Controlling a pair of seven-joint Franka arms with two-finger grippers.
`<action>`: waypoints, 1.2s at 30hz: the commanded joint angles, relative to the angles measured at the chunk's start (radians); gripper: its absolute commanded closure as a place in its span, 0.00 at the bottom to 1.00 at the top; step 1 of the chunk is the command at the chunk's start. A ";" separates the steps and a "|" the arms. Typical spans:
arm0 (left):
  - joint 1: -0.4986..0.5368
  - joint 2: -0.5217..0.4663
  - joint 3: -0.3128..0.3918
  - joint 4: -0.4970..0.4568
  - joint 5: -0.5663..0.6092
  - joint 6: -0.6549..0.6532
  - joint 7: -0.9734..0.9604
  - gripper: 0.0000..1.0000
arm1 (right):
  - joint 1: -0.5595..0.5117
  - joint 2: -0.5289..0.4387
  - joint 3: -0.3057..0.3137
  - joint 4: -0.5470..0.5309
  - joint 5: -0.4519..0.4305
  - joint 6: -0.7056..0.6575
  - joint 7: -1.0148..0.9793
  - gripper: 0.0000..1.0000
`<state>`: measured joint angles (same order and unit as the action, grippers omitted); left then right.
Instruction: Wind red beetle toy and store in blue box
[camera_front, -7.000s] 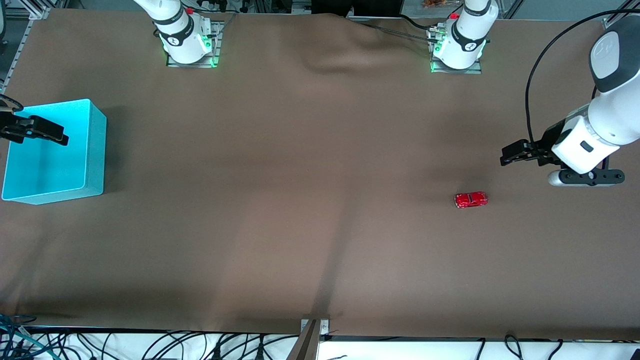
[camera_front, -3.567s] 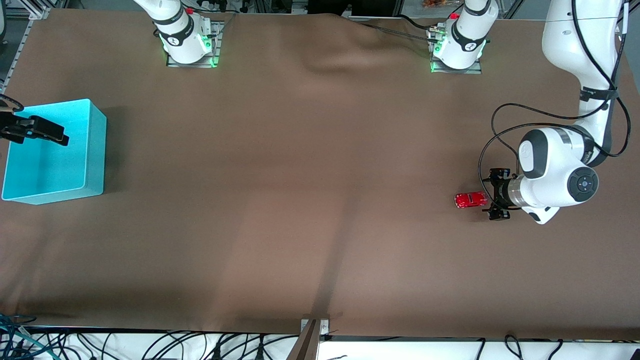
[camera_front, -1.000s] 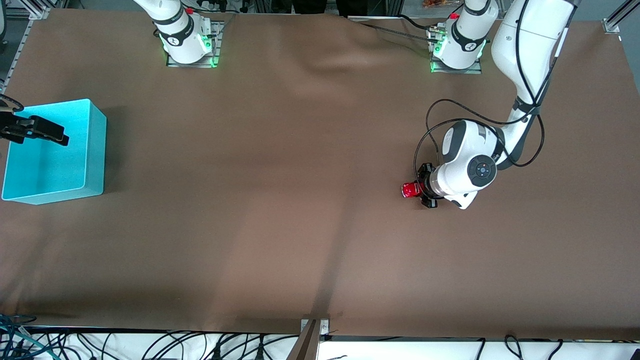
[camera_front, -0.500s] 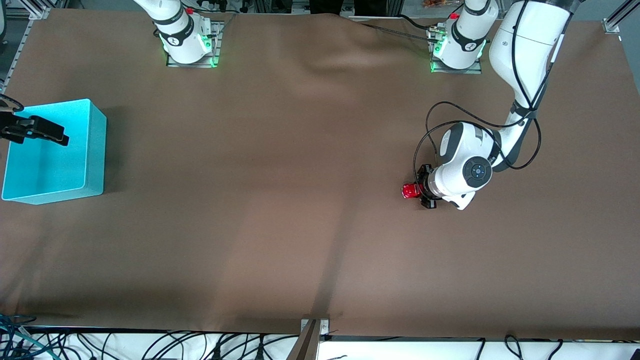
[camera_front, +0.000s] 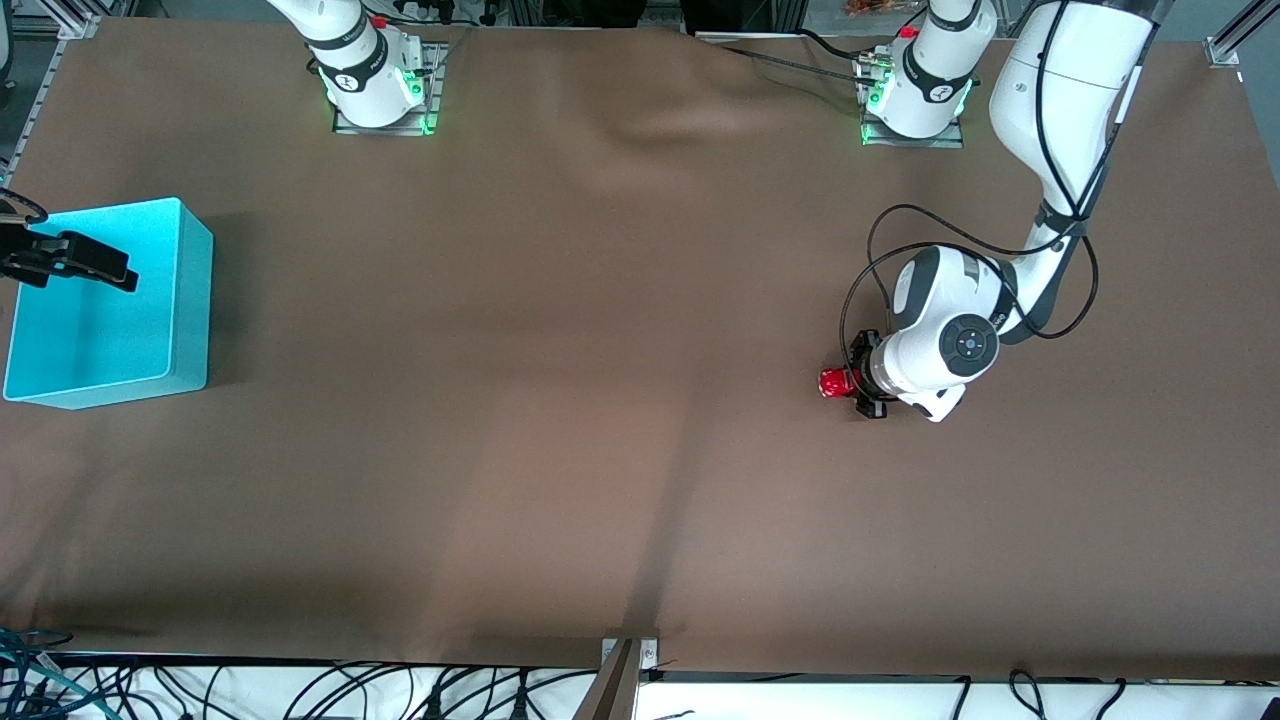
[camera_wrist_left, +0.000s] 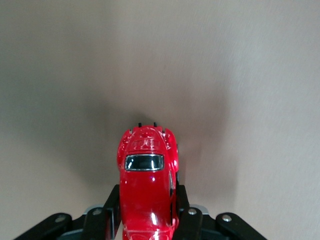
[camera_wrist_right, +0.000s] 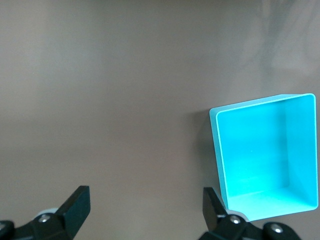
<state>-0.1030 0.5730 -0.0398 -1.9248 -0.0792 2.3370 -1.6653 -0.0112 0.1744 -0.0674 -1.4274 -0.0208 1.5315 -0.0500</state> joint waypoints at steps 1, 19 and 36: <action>0.016 0.088 0.040 0.009 0.053 0.084 0.042 1.00 | -0.009 -0.009 0.011 -0.007 -0.004 0.007 0.004 0.00; 0.026 0.113 0.098 0.029 0.052 0.087 0.107 1.00 | -0.009 -0.009 0.011 -0.005 -0.004 0.007 0.004 0.00; 0.032 0.122 0.115 0.032 0.039 0.113 0.157 1.00 | -0.009 -0.009 0.011 -0.005 -0.004 0.007 0.004 0.00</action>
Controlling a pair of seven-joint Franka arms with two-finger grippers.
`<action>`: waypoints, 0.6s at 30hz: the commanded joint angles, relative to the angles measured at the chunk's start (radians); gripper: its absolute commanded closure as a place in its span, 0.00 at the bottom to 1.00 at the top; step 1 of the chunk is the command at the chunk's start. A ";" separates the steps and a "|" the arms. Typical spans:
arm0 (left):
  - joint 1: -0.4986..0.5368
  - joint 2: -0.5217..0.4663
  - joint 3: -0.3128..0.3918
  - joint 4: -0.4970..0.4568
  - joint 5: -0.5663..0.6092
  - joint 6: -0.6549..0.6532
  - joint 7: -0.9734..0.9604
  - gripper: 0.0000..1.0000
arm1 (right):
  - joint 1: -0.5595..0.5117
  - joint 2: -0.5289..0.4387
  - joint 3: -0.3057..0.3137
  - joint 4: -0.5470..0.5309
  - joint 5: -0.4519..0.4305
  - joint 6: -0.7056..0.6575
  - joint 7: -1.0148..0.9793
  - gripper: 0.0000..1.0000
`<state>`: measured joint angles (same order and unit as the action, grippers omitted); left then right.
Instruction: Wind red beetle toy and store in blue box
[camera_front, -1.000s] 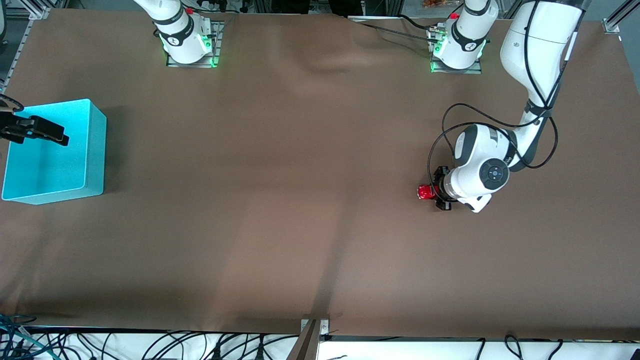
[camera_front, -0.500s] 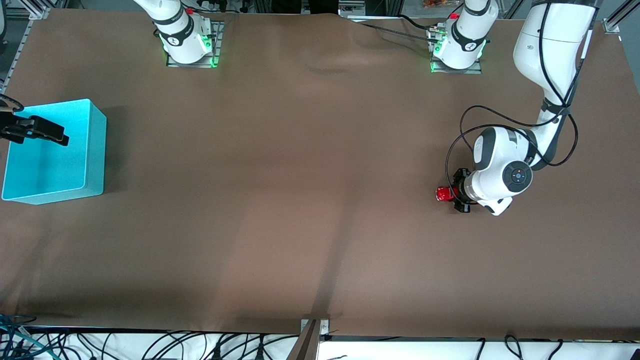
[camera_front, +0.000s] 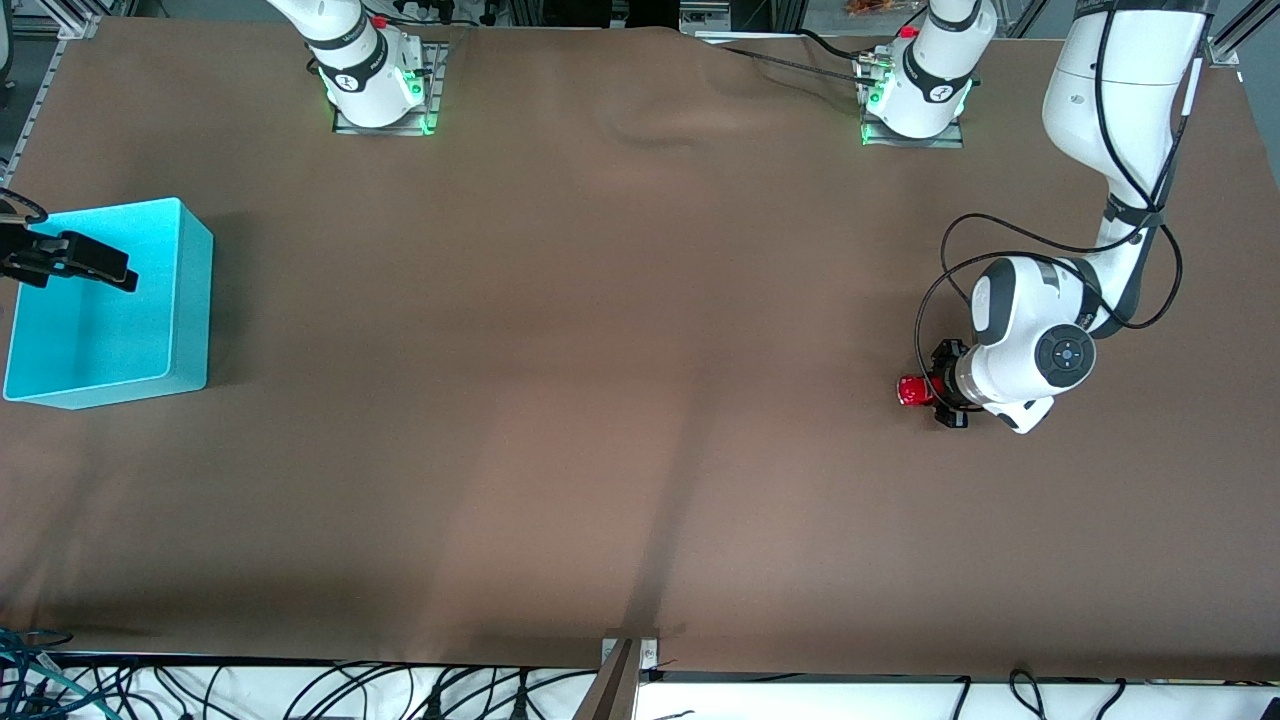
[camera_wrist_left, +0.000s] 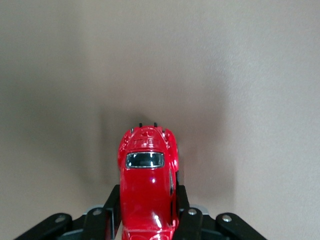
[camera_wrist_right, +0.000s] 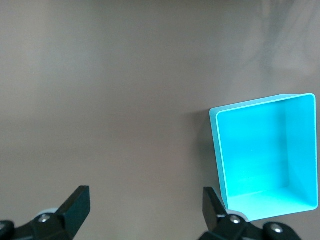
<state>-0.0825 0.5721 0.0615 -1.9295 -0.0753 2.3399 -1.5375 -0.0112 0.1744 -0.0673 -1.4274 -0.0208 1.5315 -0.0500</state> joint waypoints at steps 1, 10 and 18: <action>0.012 0.126 0.015 0.037 0.035 0.110 0.031 1.00 | -0.009 -0.009 0.011 -0.005 -0.004 0.007 0.004 0.00; 0.017 0.129 0.021 0.037 0.042 0.111 0.050 1.00 | -0.009 -0.009 0.011 -0.007 -0.004 0.007 0.004 0.00; 0.023 0.135 0.023 0.037 0.043 0.111 0.068 1.00 | -0.009 -0.009 0.011 -0.005 -0.004 0.007 0.004 0.00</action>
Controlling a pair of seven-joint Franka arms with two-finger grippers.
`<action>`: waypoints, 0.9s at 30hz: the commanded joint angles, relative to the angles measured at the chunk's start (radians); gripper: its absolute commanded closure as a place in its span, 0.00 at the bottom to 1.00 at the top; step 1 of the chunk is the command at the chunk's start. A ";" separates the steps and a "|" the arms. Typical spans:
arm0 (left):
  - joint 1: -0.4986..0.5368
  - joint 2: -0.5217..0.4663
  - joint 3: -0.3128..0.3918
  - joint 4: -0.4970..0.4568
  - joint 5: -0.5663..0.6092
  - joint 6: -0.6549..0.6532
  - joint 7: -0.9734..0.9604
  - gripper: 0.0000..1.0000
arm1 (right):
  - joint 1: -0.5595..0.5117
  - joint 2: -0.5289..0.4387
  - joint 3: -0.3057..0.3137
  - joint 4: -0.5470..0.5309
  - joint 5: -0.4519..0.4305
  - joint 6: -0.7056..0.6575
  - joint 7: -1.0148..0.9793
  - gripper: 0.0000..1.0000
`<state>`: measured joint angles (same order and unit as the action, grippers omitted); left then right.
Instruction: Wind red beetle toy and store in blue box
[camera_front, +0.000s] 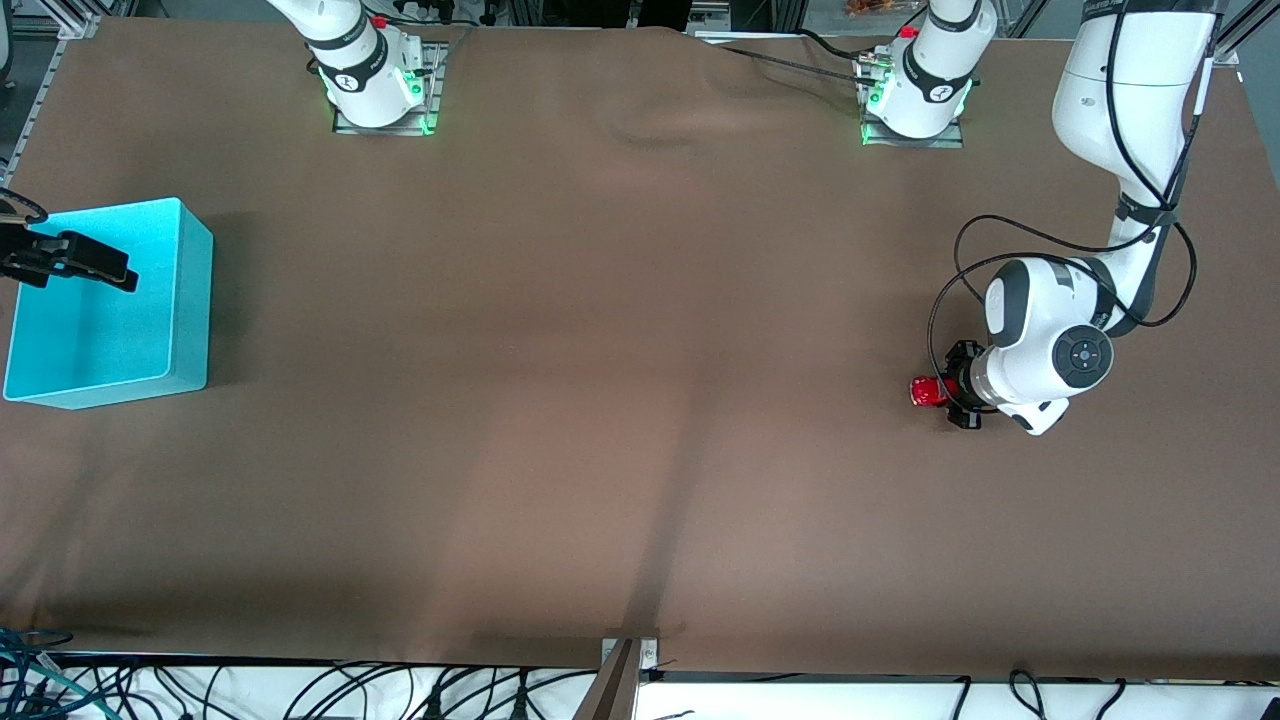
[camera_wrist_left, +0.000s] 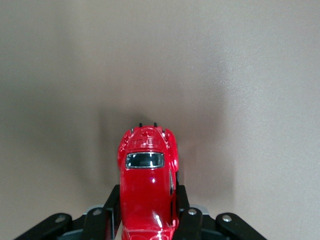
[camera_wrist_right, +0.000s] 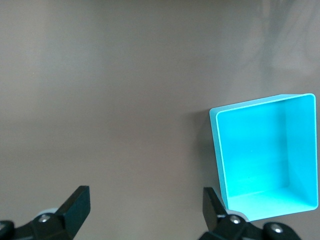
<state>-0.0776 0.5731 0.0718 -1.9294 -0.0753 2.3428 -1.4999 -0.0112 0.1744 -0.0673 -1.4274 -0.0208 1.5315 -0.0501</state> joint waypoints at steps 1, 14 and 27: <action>0.018 0.136 0.013 0.037 0.045 0.110 0.030 1.00 | -0.009 -0.009 0.011 -0.007 -0.004 0.007 0.004 0.00; 0.018 0.149 0.014 0.038 0.048 0.144 0.050 1.00 | -0.009 -0.009 0.011 -0.007 -0.004 0.007 0.004 0.00; 0.018 0.151 0.016 0.038 0.040 0.144 0.076 1.00 | -0.009 -0.009 0.011 -0.005 -0.004 0.007 0.004 0.00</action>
<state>-0.0753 0.5734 0.0801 -1.9326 -0.0719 2.3539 -1.4582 -0.0112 0.1744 -0.0673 -1.4274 -0.0208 1.5315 -0.0501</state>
